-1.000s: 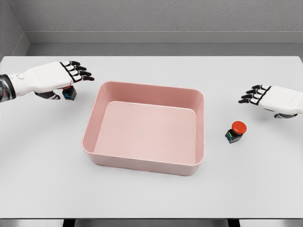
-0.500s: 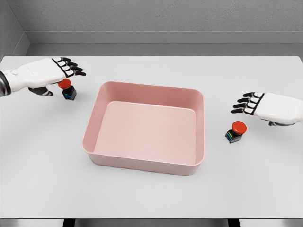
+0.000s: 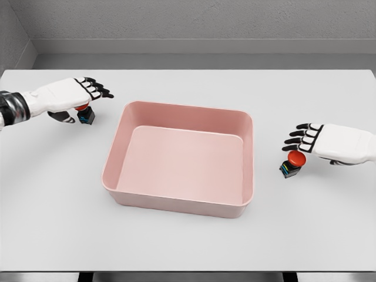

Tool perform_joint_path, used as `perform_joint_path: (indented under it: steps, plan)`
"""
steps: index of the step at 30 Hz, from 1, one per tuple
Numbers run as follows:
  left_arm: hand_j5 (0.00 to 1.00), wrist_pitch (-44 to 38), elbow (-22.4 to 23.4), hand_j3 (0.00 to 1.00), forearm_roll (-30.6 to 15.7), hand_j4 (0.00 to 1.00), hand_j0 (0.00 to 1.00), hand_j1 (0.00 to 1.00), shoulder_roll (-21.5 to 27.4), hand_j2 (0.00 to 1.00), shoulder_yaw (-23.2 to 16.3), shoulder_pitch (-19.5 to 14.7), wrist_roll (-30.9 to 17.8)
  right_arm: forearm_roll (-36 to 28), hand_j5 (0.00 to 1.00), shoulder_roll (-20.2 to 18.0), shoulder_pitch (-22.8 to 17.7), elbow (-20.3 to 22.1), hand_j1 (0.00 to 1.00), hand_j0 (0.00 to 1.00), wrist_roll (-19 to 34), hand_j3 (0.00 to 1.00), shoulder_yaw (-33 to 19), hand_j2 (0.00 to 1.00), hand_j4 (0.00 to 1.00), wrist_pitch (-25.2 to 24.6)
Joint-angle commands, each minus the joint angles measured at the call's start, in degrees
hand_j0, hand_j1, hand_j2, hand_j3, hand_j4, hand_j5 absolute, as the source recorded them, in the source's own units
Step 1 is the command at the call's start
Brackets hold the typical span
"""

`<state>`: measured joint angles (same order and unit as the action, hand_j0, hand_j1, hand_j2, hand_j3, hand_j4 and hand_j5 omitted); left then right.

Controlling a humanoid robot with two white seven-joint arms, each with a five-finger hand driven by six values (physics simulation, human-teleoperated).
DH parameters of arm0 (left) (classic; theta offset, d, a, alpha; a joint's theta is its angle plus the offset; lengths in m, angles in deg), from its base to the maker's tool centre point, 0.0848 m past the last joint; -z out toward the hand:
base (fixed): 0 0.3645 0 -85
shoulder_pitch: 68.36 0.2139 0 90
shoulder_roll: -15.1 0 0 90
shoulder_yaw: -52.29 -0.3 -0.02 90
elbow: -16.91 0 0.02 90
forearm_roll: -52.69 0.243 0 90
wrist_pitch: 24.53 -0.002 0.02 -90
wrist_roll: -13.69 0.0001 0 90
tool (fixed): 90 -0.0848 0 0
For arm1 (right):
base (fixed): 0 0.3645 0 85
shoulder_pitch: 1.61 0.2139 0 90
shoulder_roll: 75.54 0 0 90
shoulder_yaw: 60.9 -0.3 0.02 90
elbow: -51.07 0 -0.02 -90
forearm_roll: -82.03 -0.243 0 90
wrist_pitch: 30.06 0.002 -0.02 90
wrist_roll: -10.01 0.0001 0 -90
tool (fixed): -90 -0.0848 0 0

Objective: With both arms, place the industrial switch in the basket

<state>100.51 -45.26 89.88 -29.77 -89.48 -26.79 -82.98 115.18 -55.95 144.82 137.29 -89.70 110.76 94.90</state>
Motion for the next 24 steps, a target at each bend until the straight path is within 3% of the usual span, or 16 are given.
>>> perform_joint_path:
  steps: [1, 8, 13, 24]
  plan:
    - [1.00, 0.0, 0.6, 1.00, 0.0, 1.00, 1.00, 1.00, -0.3, 1.00, 0.1, 0.0, 0.1, -0.4, 1.00, 0.0, 0.1, 0.4, 1.00, 1.00, 0.0, 1.00, -0.2, 1.00, 1.00, 0.0]
    - [1.00, 0.0, 1.3, 1.00, 0.0, 1.00, 1.00, 1.00, -0.6, 1.00, -0.3, -0.1, 0.2, -0.6, 1.00, 0.0, 0.4, 2.2, 1.00, 1.00, 0.0, 1.00, -0.1, 1.00, 1.00, 0.0]
    - [1.00, 0.0, 5.2, 1.00, 0.2, 1.00, 1.00, 1.00, -2.1, 1.00, -0.3, -0.2, 0.3, -0.5, 1.00, 0.0, 0.4, 3.7, 1.00, 1.00, 0.5, 1.00, 0.6, 1.00, 1.00, 0.0]
    - [0.98, 0.0, 5.9, 0.98, 0.2, 0.98, 0.98, 0.98, -2.0, 0.98, -0.3, -0.2, 0.3, -0.5, 1.00, 0.3, 0.4, 5.4, 1.00, 1.00, 0.7, 1.00, 1.0, 1.00, 1.00, 0.0]
